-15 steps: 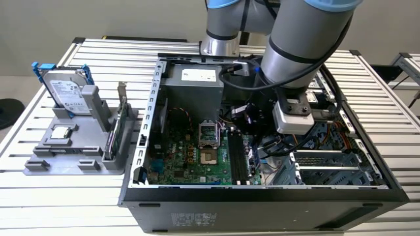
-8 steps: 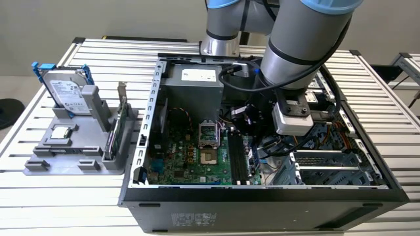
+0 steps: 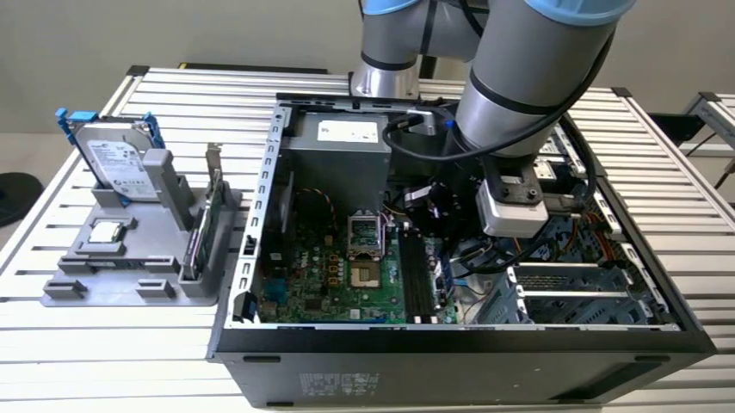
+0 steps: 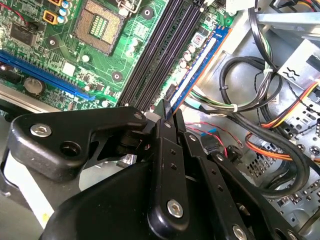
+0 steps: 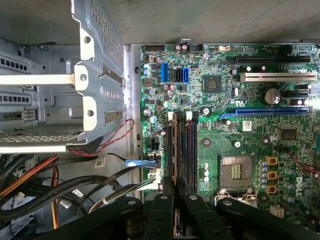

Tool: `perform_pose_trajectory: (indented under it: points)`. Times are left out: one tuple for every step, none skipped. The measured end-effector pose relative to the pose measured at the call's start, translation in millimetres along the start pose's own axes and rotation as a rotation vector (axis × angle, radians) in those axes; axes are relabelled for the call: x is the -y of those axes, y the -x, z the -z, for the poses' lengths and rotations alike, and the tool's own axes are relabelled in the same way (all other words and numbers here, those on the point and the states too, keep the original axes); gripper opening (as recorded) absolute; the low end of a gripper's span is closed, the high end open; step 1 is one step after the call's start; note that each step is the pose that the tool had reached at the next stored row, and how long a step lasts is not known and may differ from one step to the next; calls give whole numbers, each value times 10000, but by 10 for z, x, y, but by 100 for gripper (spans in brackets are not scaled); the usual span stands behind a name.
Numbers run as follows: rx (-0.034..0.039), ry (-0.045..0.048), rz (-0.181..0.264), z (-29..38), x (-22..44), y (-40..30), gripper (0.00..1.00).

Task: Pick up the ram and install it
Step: 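Insert the ram into the slot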

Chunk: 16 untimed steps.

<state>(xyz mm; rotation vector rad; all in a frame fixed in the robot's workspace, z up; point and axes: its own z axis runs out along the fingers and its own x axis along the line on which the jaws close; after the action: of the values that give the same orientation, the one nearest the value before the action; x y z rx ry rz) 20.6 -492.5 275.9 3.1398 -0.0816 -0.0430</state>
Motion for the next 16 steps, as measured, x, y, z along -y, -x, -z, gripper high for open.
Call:
perform_pose_trajectory:
  points:
    - [-1, -6, 1, -7, 1, -1, 0]
    - [-1, -4, 1, -13, 0, -1, 0]
    - [0, 0, 2, -20, 0, -3, 0]
    - [0, -1, 2, -32, 0, -4, 0]
    - [0, -1, 1, -43, 0, -4, 0]
    - [0, 0, 1, -52, 0, -4, 0]
    - [0, -1, 2, -61, 0, -5, 0]
    - [0, 0, 2, -70, 0, -5, 0]
    - [1, 0, 2, -81, 0, -6, 0]
    - [1, 1, 2, -94, 0, -6, 0]
    - [1, 0, 2, -112, 0, -7, 0]
    - [1, 0, 2, -129, 0, -7, 0]
    - [1, 0, 2, -144, 0, -8, 0]
    - [1, 0, 2, -157, 0, -8, 0]
    - [1, -1, 2, -168, 1, -8, 0]
    - [1, -1, 2, -177, 0, -8, 0]
